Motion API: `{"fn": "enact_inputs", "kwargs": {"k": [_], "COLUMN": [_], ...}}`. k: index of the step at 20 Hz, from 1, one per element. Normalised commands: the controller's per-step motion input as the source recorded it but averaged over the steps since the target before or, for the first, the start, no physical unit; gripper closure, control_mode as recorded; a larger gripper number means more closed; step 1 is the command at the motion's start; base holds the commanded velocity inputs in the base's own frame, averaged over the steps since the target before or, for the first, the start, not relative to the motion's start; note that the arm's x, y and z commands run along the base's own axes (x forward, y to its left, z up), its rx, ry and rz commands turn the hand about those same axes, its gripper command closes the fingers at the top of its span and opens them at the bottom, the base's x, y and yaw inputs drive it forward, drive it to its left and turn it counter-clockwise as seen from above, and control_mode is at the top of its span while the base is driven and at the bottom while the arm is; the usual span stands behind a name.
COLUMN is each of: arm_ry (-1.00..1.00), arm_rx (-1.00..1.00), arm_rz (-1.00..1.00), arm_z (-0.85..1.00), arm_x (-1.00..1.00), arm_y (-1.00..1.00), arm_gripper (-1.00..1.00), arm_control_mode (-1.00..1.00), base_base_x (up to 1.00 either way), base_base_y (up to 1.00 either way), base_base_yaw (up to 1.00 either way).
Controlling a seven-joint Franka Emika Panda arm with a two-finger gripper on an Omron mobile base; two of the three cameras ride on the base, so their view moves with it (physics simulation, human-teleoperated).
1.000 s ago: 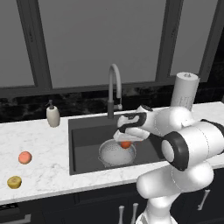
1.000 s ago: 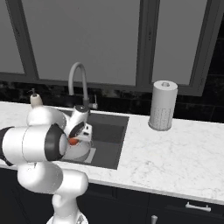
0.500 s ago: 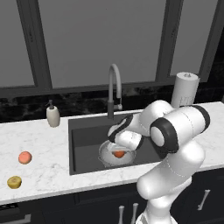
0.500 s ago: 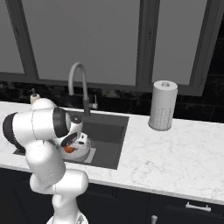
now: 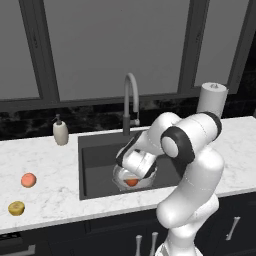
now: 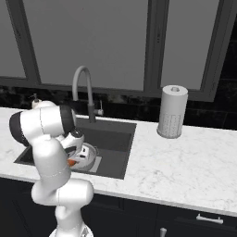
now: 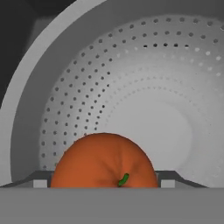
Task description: Put the colander in the sink, put the orange, peach, kiwi in the colander, and turn on the sink faucet and pour water over the colander.
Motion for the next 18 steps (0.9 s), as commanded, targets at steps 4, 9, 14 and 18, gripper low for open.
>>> {"fn": "enact_inputs", "kwargs": {"k": [4,9,14,18], "arm_ry": [-0.03,-0.09,-0.11,-0.09], "arm_rx": [0.00,0.00,0.03,0.06], "arm_rz": [0.00,0.00,0.00,0.00], "arm_z": [0.00,0.31,0.92,1.00], "arm_x": [0.21,0.02,0.00,-0.18], "arm_y": [0.01,0.00,0.00,0.00], "arm_gripper": [-1.00,-1.00,-1.00,-1.00], "arm_control_mode": [-1.00,-1.00,-1.00,-1.00], "base_base_x": [0.00,0.00,0.00,0.00], "base_base_y": [0.00,0.00,0.00,0.00], "base_base_yaw": [0.00,0.00,0.00,0.00]}}
